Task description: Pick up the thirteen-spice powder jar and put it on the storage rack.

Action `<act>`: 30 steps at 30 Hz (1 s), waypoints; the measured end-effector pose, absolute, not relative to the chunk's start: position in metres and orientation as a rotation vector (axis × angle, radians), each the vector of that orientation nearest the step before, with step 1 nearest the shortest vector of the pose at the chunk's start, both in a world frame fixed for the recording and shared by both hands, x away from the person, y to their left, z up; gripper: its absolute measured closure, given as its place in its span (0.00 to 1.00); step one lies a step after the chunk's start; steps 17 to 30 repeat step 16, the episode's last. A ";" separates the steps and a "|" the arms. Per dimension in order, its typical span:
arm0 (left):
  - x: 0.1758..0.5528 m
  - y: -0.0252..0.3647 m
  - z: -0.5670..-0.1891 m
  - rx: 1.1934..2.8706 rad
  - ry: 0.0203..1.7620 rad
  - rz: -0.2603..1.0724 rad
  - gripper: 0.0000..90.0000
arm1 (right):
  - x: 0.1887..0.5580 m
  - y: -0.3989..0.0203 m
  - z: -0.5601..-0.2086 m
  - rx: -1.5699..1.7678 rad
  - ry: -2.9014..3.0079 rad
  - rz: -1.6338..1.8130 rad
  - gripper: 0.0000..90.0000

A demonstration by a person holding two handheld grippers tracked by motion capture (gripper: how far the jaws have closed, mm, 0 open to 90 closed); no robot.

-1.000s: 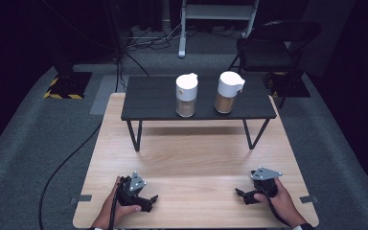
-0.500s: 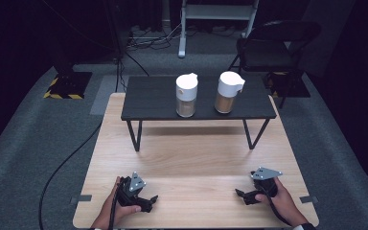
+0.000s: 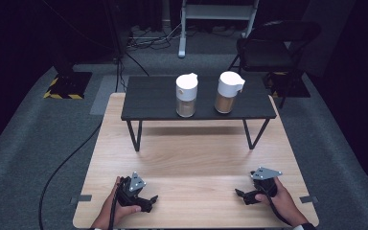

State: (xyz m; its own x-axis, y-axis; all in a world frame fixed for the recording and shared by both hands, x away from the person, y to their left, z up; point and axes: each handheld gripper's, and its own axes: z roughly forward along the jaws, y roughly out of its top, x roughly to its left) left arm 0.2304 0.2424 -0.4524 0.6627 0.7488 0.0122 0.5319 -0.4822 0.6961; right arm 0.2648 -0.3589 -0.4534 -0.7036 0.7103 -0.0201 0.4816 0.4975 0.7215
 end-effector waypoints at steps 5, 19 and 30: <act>0.230 0.242 -0.452 2.202 0.985 0.415 0.00 | 0.265 -0.359 -0.453 1.001 2.430 1.025 0.00; 0.231 0.243 -0.452 2.203 0.983 0.413 0.00 | 0.264 -0.359 -0.454 1.001 2.429 1.026 0.00; 0.231 0.243 -0.452 2.203 0.983 0.413 0.00 | 0.264 -0.359 -0.454 1.001 2.429 1.026 0.00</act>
